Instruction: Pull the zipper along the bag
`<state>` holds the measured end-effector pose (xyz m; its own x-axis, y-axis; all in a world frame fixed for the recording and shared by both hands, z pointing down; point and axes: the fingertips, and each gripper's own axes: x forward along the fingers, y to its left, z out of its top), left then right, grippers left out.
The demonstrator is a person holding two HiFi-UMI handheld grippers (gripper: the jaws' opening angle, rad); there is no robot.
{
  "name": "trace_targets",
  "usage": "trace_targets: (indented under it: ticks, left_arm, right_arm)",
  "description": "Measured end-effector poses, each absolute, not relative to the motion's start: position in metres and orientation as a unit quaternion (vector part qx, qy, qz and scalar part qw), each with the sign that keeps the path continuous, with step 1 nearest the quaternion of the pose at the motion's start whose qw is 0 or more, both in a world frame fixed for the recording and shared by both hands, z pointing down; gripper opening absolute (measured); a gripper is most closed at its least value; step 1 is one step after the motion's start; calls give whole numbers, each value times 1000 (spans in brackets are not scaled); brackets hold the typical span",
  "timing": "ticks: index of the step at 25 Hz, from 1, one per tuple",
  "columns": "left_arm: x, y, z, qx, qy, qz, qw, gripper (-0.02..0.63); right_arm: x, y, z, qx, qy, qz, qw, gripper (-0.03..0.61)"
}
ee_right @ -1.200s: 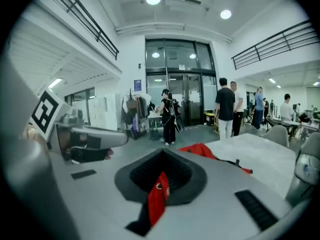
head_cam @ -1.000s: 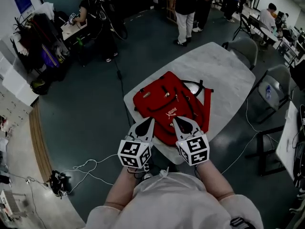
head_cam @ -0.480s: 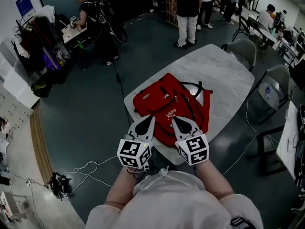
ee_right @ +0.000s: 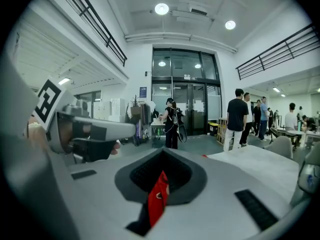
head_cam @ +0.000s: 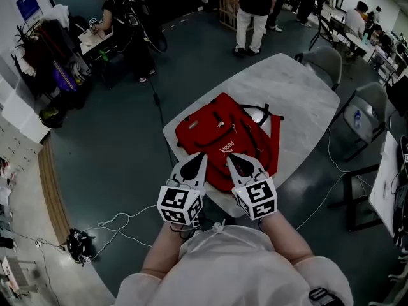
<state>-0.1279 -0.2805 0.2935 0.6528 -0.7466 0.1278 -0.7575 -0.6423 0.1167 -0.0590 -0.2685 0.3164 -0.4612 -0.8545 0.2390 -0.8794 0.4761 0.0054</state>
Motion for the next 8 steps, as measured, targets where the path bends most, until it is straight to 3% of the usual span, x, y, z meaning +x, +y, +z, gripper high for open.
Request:
trace_targets:
  ticks: [8]
  left_arm:
    - [-133, -284, 292, 906, -415, 30, 81, 18]
  right_arm:
    - [-63, -270, 313, 507, -854, 57, 102, 26]
